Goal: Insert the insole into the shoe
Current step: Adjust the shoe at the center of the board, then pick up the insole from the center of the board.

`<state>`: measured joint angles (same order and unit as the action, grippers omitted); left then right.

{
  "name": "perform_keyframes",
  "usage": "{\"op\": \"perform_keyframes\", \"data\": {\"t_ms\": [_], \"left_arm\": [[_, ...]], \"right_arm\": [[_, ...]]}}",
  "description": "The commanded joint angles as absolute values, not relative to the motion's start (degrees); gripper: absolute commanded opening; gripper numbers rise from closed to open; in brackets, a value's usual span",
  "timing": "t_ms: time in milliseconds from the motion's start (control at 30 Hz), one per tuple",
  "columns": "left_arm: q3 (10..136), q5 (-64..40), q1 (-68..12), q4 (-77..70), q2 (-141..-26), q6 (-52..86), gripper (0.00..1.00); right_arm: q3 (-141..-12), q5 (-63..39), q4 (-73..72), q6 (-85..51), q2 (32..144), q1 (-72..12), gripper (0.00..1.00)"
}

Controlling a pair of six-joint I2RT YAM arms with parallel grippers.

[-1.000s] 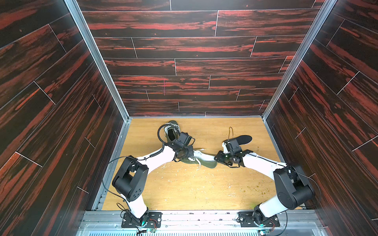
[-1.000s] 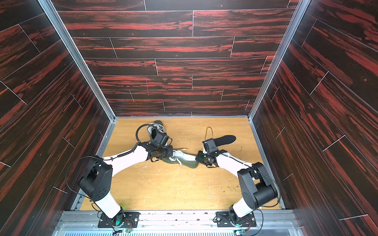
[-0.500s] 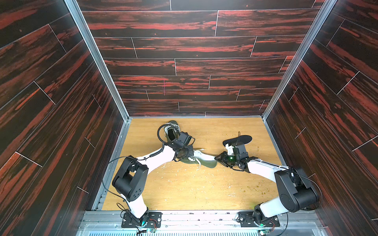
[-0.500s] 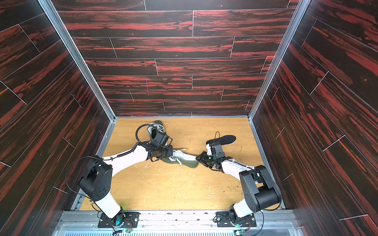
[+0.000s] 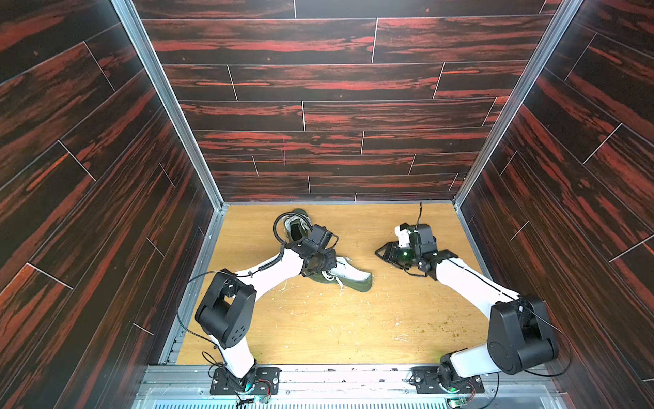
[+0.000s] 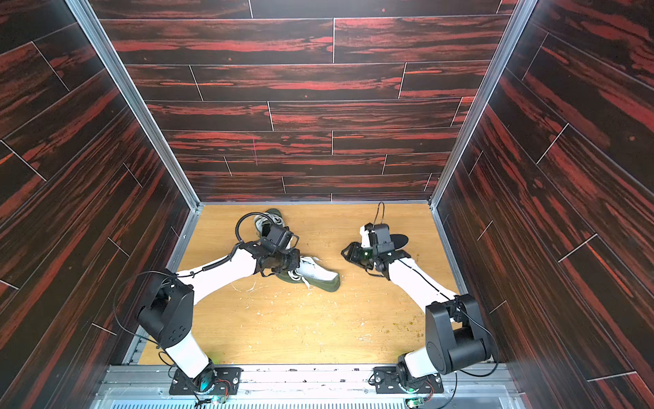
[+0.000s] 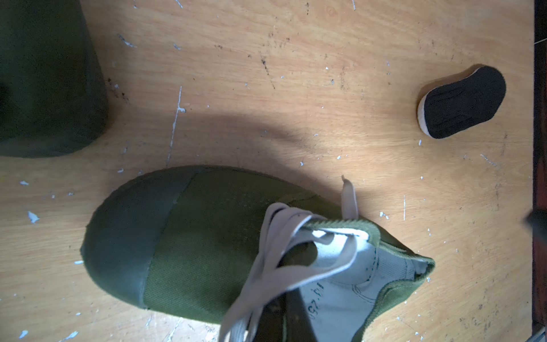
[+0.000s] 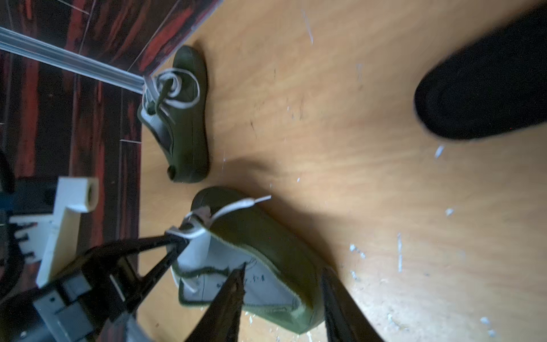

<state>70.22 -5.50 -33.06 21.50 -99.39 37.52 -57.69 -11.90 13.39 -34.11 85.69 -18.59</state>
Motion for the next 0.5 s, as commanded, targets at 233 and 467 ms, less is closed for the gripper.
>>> {"op": "perform_keyframes", "data": {"t_ms": [233,467], "left_arm": [[74.0,-6.51,-33.42,25.26,-95.96,37.05,0.23],[76.27,-12.17,-33.82,27.55,-94.64,37.26,0.29]], "right_arm": [[-71.32,10.95,23.79,-13.31,101.27,-18.19,0.45],[-77.38,10.09,22.85,-9.41,110.95,-18.19,0.41]]}}
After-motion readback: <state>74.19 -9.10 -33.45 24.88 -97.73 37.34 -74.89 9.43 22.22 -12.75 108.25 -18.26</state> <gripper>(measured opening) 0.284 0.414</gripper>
